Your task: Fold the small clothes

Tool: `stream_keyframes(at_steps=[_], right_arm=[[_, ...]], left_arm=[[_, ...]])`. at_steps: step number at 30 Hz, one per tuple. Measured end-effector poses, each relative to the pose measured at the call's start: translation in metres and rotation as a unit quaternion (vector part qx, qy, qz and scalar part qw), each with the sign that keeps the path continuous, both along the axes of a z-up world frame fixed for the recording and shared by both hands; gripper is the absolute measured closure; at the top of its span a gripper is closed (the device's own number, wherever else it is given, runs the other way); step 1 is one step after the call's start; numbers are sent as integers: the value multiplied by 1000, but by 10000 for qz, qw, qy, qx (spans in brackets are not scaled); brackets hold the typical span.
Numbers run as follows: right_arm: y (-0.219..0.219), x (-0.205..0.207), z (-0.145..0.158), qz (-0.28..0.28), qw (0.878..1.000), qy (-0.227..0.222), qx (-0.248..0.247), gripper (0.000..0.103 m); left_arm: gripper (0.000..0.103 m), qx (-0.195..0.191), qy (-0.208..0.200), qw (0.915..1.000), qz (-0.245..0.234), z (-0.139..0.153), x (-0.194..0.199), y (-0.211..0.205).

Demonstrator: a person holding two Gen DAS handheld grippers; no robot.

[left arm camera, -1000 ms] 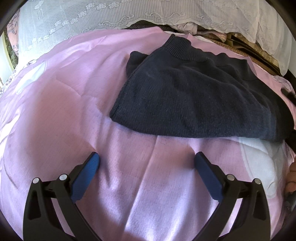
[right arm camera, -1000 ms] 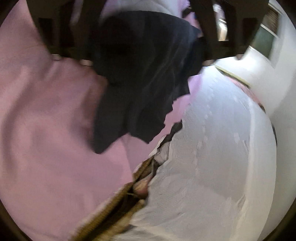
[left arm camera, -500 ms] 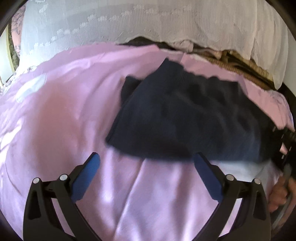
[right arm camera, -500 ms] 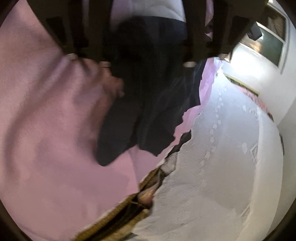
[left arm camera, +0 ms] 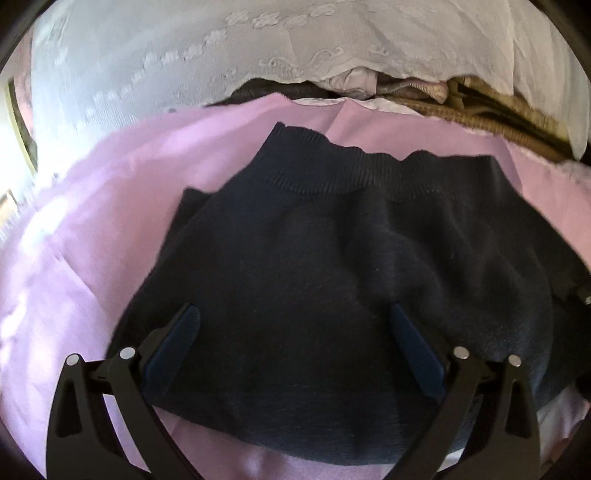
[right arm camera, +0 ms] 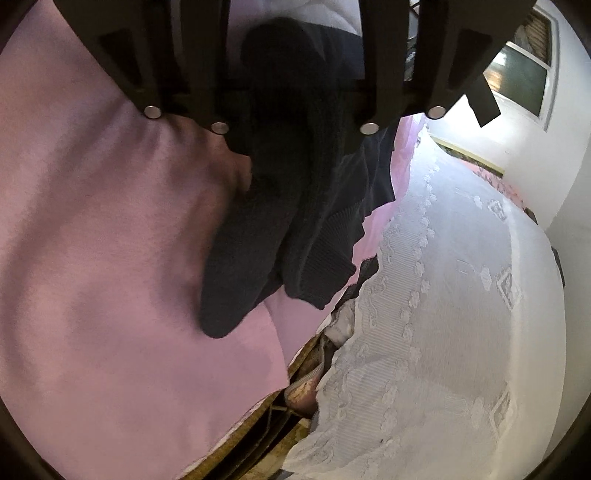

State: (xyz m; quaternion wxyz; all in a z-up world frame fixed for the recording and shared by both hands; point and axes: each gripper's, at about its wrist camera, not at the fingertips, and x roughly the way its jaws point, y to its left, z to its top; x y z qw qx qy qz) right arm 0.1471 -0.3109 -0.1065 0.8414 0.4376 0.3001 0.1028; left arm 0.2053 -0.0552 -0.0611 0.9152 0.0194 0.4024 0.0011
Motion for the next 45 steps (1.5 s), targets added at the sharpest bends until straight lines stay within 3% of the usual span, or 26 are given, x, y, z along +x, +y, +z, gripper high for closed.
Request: stream_keyframes(at_steps=[2,6,11,13,16,19,24,26,27,28,30,31,34,38,45], right_arm=[[7,1,5,55,9997,-3,-258,61],[11,-2,10,-141,9984,19,-547,77],[23,-8,23,-192,9942,-224,-1035,78],[21,-6,20,-178,9949,-182,-980,78],[3,-2,2,-140,9995,1,-266,78],[-5,-1,-7,-98,9998,-5,156,78],[-2,-2,-7,-158,9999,-13,68,78],[1,-6,-2,-222,9997,-40,-109,78],[4,-7,1,-262,9993,-61,-252,78],[7,-7,5,-293,9988,-87,-388,78],[13,-8,13,-328,9972,-156,-651,78],[17,-10,17,-346,9961,-185,-794,79],[28,-16,29,-436,9923,-267,-1127,79],[38,-21,42,-553,9911,-396,-1143,79],[73,-15,70,-711,9857,-562,-1421,79]], left_arm=[[4,-97,-2,10000,-20,0,-1,3],[4,78,-34,10000,-6,0,-5,-2],[4,-37,-49,10000,-47,1,-4,3],[4,-337,-105,9992,-175,5,-11,14],[4,-554,-217,9978,-307,13,-26,28],[4,-391,-392,9979,-331,20,-39,42],[4,295,-701,9971,-78,22,-59,85],[4,401,-546,9976,126,13,-59,110],[4,271,-303,9989,237,6,-55,123],[4,-332,181,9988,322,-6,-46,142],[4,-1096,336,9923,473,-10,-41,162],[4,-1270,259,9900,560,-9,-41,168],[4,-947,221,9935,597,-8,-38,157],[4,-526,146,9972,518,-5,-36,143],[4,-741,172,9955,570,-5,-30,149]])
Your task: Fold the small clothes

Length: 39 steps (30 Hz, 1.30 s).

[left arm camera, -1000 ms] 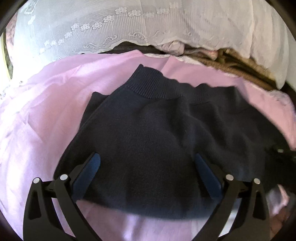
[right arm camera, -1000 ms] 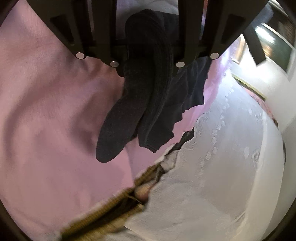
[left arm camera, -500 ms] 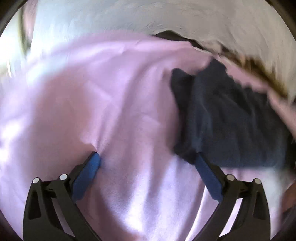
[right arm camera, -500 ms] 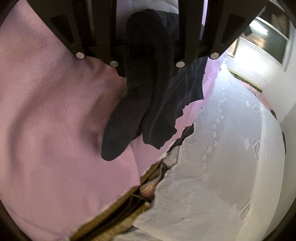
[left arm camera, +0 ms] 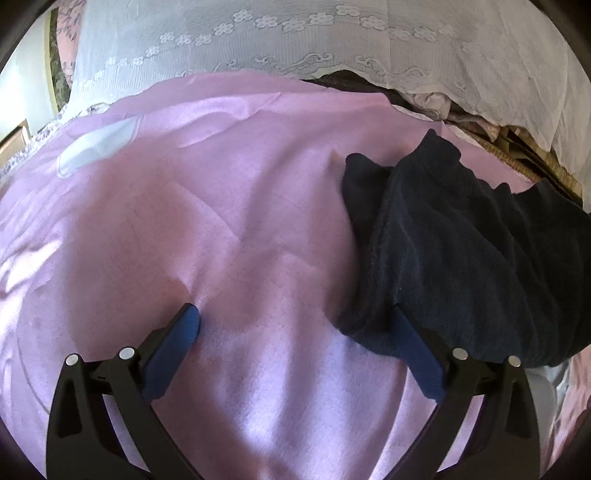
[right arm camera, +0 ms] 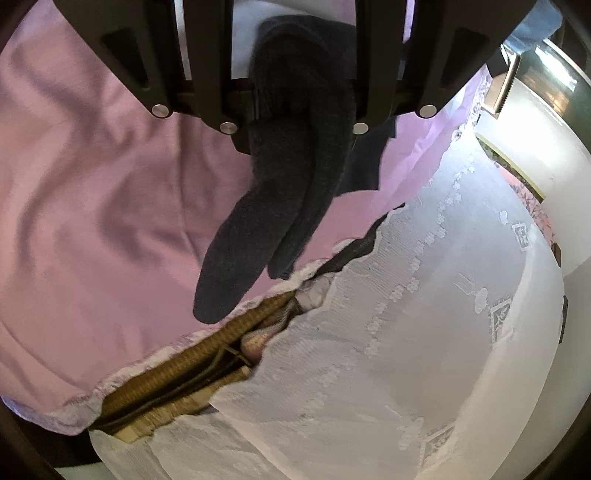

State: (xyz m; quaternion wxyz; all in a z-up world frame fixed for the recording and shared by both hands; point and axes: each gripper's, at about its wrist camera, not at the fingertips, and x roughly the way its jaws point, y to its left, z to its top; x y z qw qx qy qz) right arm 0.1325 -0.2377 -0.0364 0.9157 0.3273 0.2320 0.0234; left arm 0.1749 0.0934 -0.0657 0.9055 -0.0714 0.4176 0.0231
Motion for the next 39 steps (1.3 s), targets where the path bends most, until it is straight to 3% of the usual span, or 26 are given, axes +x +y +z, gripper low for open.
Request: stream_keyframes(at_steps=[4,10,15,18,21,27,34,39], right_arm=[[29,7,14,28,9998,-129,-137,79],[70,26,24,300,9992,-278,36,78],[106,39,18,737,9970,-192,-105,79],[113,39,13,853,9959,-120,-259,79],[107,36,13,900,9958,-145,-92,80],[87,25,11,1049,9922,-223,643,83],[98,23,12,1289,9863,-258,996,82],[143,18,21,1741,9834,-292,422,82]], left_arm=[[4,-165,20,9999,47,0,6,3],[4,-398,13,9992,100,-1,9,10],[4,-607,8,9980,173,-1,11,15],[4,-666,7,9976,202,-1,12,16],[4,-712,16,9973,182,1,13,17],[4,-1684,-153,9855,-102,21,9,30],[4,-1169,-83,9912,-615,26,20,2],[4,-1218,-142,9902,-672,24,31,3]])
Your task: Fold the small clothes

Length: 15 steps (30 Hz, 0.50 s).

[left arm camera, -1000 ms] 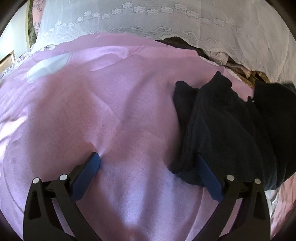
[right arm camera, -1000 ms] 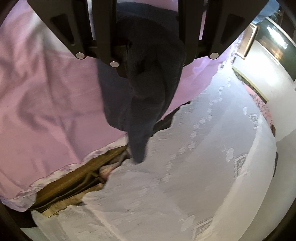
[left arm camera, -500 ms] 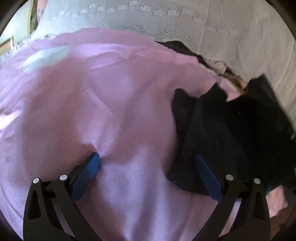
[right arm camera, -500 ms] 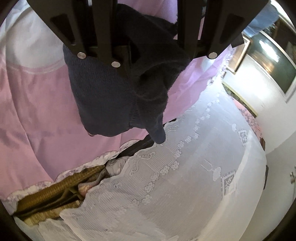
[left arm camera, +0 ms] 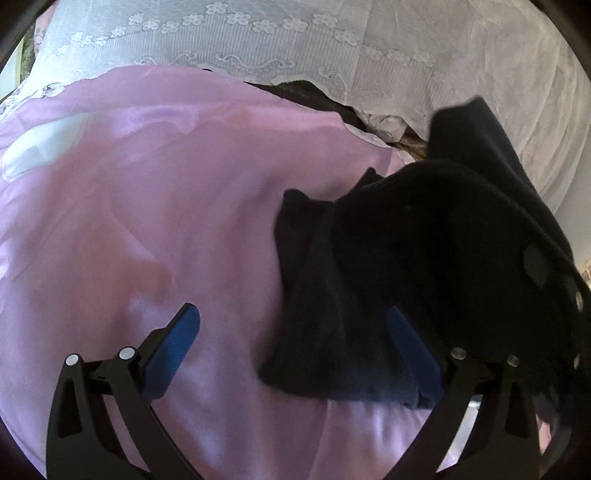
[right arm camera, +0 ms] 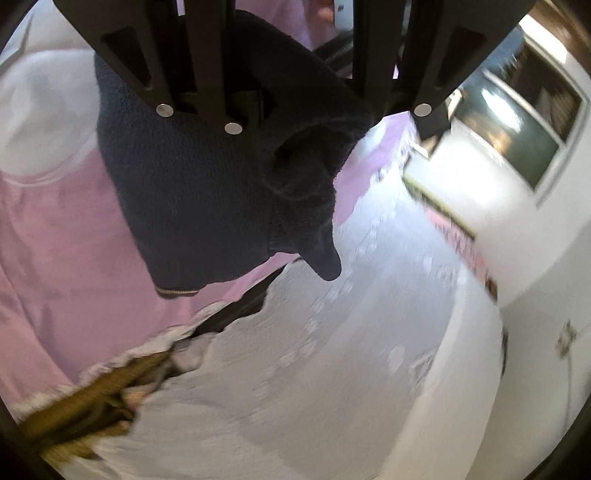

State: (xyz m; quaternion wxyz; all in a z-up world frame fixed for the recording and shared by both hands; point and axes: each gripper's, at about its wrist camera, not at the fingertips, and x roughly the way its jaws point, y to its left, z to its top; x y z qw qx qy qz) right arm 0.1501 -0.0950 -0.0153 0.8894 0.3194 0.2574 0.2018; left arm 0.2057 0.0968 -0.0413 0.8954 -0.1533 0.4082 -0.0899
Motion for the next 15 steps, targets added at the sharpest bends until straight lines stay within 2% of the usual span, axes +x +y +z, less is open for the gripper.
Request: stream_keyframes(at_steps=[3,5,6,7,11,15], right_arm=[[22,-3,-4,133,9992,23,-388,82],[34,-2,-8,142,9977,28,-663,82],[36,-1,-9,139,9974,30,-701,83],[39,2,-10,109,9974,23,-707,83],[39,8,-7,6,9985,-6,-542,83],[42,8,-2,-80,9982,-156,-570,83]], left_arm=[[4,-58,232,9993,294,-13,13,17],[5,-368,434,9973,463,-23,15,33],[5,-579,433,9962,487,-24,15,40],[5,-618,381,9961,508,-22,15,41],[4,-384,226,9971,619,-17,21,39],[4,-467,-2,9971,599,-8,28,41]])
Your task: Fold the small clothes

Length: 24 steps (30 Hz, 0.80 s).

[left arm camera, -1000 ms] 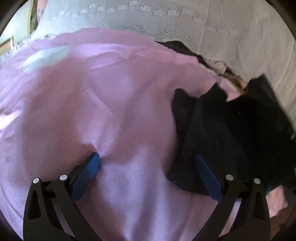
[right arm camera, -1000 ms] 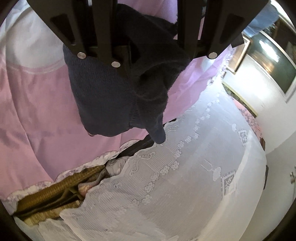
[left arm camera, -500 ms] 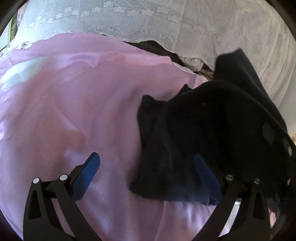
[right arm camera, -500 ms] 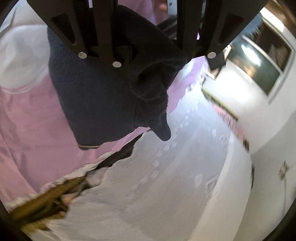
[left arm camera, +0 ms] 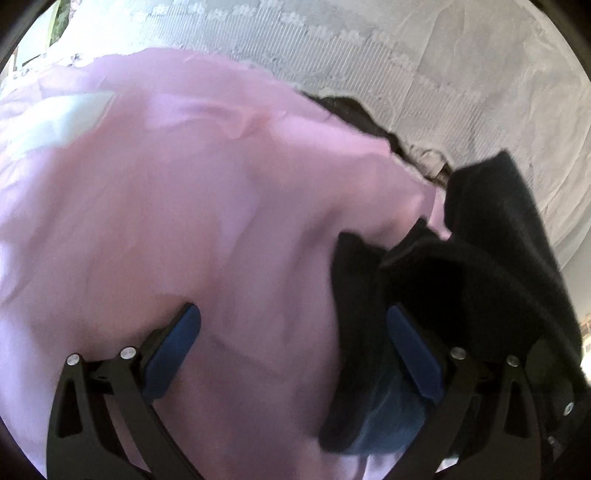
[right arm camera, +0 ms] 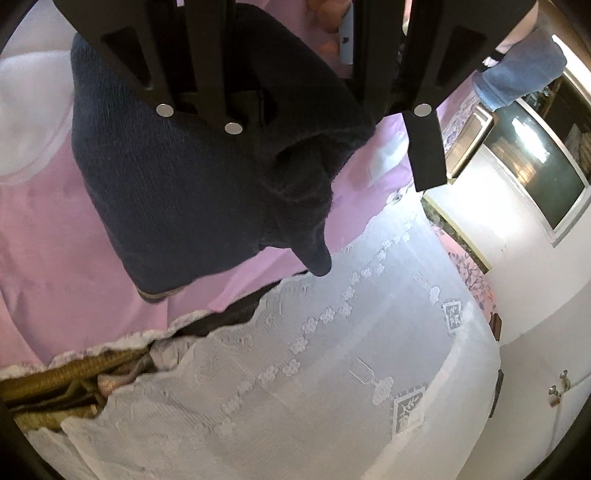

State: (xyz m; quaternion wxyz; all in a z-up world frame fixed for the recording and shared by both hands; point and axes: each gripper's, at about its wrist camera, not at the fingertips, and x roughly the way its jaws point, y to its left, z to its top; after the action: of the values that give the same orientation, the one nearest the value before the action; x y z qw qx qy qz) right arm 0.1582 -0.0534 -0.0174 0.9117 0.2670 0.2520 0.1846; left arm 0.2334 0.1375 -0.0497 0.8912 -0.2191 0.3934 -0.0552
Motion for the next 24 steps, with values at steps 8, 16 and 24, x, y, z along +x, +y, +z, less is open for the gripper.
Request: stream_keyframes(at_steps=[8,16,24], right_arm=[[24,13,-22,299,9932,345,-1068,68],[67,-10,-24,1221,9678,191,-2194,10],[-9,-24,11,953,9888,-221,-1123,13]], left_arm=[[4,-146,65,9994,312,-4,15,25],[4,-427,79,9986,318,4,6,43],[4,-230,-62,9988,420,22,4,48]])
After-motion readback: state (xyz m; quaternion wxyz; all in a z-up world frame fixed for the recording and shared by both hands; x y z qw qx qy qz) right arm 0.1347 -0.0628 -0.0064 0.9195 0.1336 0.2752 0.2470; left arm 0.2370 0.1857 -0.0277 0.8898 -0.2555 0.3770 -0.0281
